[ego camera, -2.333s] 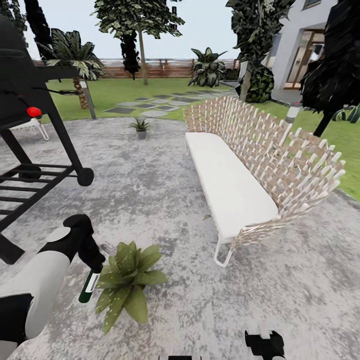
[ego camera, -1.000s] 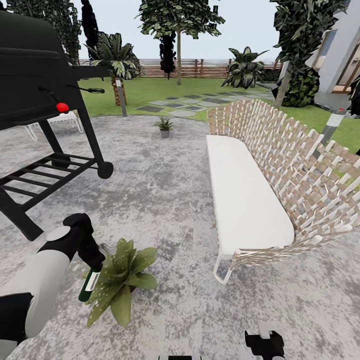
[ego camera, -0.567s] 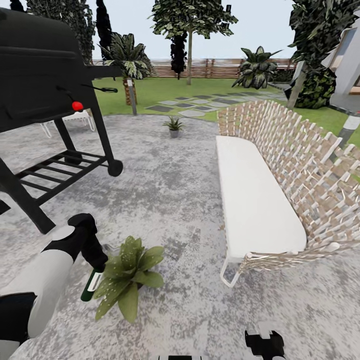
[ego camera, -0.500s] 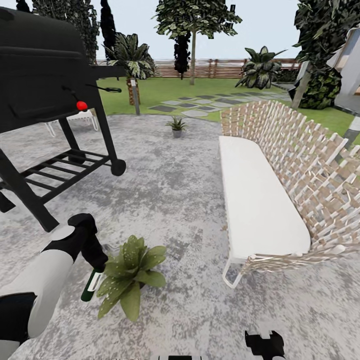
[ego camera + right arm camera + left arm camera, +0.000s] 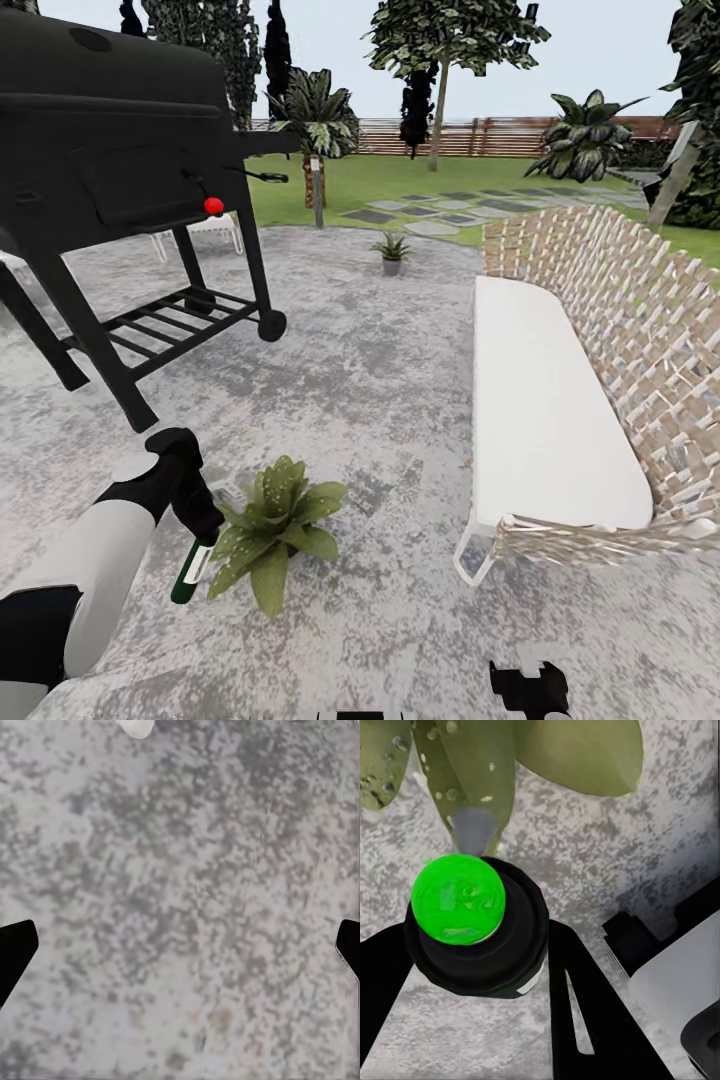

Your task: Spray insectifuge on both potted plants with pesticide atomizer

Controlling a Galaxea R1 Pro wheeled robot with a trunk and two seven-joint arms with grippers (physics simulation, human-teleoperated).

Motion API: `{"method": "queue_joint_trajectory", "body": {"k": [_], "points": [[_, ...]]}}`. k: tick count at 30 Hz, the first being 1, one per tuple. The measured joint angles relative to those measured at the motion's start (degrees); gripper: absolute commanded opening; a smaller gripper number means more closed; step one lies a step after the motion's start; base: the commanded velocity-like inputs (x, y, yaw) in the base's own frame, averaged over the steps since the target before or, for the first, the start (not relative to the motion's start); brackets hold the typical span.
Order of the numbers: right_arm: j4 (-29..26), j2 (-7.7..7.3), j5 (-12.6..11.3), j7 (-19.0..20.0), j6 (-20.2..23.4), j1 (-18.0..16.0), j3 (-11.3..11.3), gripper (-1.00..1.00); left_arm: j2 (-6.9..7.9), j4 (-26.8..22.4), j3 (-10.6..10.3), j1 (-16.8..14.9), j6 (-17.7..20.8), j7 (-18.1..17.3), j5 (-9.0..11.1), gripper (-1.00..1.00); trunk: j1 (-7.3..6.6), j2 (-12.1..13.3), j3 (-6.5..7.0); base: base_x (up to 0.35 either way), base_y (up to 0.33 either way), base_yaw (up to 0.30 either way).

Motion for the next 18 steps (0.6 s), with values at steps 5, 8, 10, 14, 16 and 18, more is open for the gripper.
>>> {"method": "queue_joint_trajectory", "body": {"k": [5, 8, 10, 14, 16, 18], "points": [[0.00, 0.03, -0.02, 0.01, 0.00, 0.00, 0.00, 1.00, -0.07, 0.00, 0.01, -0.04, 0.12, 0.00, 0.00, -1.00, -0.02, 0.00, 0.00, 0.120, -0.250, 0.275], [-0.02, 0.04, -0.02, 0.03, 0.02, 0.02, 0.00, 1.00, -0.08, -0.10, 0.01, -0.12, 0.13, 0.01, -0.01, -1.00, -0.01, 0.00, 0.00, 0.038, -0.050, 0.089], [-0.03, 0.00, -0.02, 0.02, 0.02, 0.02, 0.00, 1.00, -0.16, -0.23, 0.02, -0.15, 0.13, 0.01, -0.01, -1.00, -0.02, 0.00, 0.00, 0.111, -0.077, 0.004], [-0.02, -0.01, 0.00, 0.01, 0.01, 0.02, 0.00, 1.00, -0.17, -0.07, 0.01, -0.11, 0.13, 0.02, 0.00, -1.00, -0.02, 0.00, 0.00, 0.150, -0.175, 0.001], [-0.03, -0.01, 0.01, 0.02, 0.01, 0.02, 0.00, 1.00, -0.13, -0.09, 0.01, -0.11, 0.13, 0.02, -0.06, -1.00, -0.01, 0.00, 0.00, -0.051, -0.129, 0.000], [-0.03, 0.02, 0.05, 0.02, 0.02, 0.01, 0.00, 1.00, -0.10, -0.08, 0.01, -0.11, 0.13, 0.02, -0.08, -1.00, 0.01, 0.00, 0.00, -0.148, -0.101, 0.000]]}}
